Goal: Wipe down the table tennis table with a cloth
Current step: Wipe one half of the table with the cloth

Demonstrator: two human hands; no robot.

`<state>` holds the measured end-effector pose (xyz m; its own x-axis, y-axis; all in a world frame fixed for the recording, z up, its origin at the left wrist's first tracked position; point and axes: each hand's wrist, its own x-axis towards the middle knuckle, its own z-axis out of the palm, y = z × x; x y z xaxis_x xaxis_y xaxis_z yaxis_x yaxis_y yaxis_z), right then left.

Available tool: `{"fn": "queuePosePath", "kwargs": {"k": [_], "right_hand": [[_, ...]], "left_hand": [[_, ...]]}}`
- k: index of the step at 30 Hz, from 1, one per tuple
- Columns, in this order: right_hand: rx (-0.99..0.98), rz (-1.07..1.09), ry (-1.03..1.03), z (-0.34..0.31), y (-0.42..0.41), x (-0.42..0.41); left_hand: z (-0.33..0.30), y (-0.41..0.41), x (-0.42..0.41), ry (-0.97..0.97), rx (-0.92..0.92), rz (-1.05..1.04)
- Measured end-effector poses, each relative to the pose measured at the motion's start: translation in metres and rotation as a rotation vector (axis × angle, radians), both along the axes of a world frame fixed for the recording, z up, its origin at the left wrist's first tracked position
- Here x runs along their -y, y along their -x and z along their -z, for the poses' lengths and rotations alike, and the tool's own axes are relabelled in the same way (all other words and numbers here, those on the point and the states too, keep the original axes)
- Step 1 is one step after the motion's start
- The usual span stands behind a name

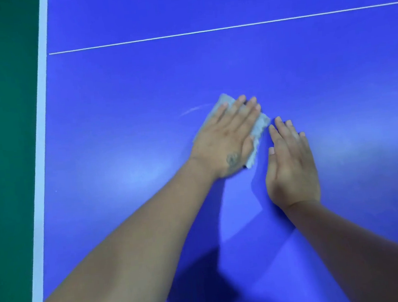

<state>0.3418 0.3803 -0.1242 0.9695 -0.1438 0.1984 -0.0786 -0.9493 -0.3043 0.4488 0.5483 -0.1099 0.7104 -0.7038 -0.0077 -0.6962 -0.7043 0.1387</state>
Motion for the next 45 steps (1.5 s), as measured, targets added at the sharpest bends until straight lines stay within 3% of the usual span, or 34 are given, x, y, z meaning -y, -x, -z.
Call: {"fn": "queuePosePath", "kwargs": {"k": [5,11,15,18,23,28,36,41,45], "right_hand": [[-0.036,0.010,0.020,-0.002,0.000,-0.002],[-0.028,0.023,0.007,-0.003,-0.001,-0.004],[-0.045,0.002,0.057,-0.004,-0.002,-0.004],[-0.044,0.001,0.055,-0.003,0.002,-0.004],[0.019,0.103,-0.146,-0.007,-0.040,-0.006],[-0.133,0.034,0.024,-0.008,-0.076,-0.038],[-0.136,0.061,0.058,-0.008,-0.077,-0.040],[-0.141,0.059,0.055,-0.009,-0.076,-0.039],[-0.134,0.060,0.059,-0.005,-0.077,-0.039]], "left_hand": [[0.006,-0.049,-0.048,0.084,-0.027,-0.334],[0.001,0.037,-0.122,0.046,-0.006,-0.764],[-0.008,0.114,-0.096,0.015,-0.066,-0.686],[-0.010,0.124,-0.060,0.056,-0.110,-0.560],[-0.006,0.034,-0.012,0.081,-0.047,-0.435],[-0.003,-0.068,-0.006,0.017,-0.069,-0.431],[0.003,-0.114,-0.086,0.047,-0.084,-0.721],[0.004,-0.050,-0.117,0.026,-0.040,-0.857],[0.003,0.003,-0.097,-0.020,-0.022,-0.814]]}}
